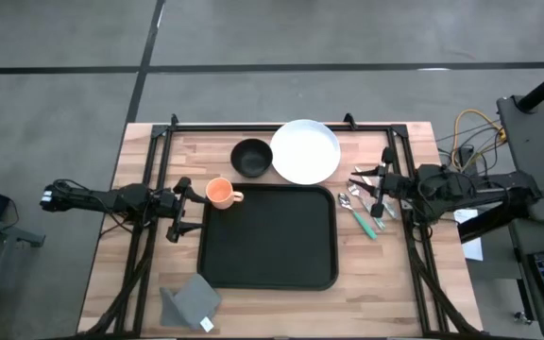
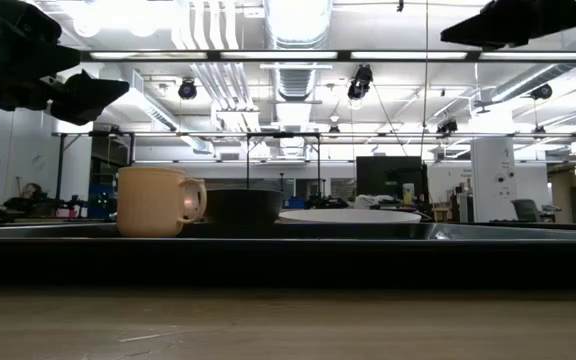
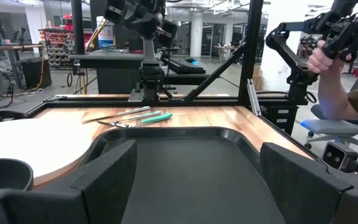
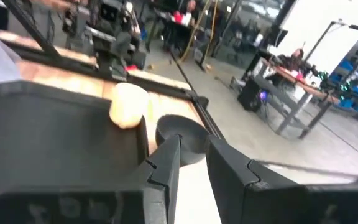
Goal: Set up tray
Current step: Put the white plate on the black serving tray
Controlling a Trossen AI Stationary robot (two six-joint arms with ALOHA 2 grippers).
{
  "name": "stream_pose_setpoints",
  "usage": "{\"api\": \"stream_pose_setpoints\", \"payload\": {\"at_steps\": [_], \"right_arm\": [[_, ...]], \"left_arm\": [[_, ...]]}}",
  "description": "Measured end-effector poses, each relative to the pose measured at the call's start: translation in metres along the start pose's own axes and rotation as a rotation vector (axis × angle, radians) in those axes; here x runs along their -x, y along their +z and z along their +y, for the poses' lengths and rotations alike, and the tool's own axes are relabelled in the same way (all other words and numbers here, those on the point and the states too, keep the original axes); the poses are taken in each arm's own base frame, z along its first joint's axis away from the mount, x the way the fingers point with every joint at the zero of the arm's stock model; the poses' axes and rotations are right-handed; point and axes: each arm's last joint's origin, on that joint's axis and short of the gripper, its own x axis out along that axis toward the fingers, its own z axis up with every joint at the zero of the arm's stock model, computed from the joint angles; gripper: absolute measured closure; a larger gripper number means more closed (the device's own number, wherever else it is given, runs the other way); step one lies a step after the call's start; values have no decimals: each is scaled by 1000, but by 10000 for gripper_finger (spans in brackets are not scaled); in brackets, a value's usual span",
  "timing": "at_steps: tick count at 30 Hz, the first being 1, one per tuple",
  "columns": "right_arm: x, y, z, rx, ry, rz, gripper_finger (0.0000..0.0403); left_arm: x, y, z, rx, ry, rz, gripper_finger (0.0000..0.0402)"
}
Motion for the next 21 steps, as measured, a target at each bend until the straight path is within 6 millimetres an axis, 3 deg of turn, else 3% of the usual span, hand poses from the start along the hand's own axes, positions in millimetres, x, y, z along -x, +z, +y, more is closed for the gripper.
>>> {"api": "stream_pose_setpoints", "payload": {"at_steps": [10,21], "right_arm": [[-14,11,-25,-10,-138,81,335],[-42,-16,-62,-46,-40,175,335]], "left_arm": [[0,0,0,0,0,0,86],[0,0,0,-1,4,0,86]]}}
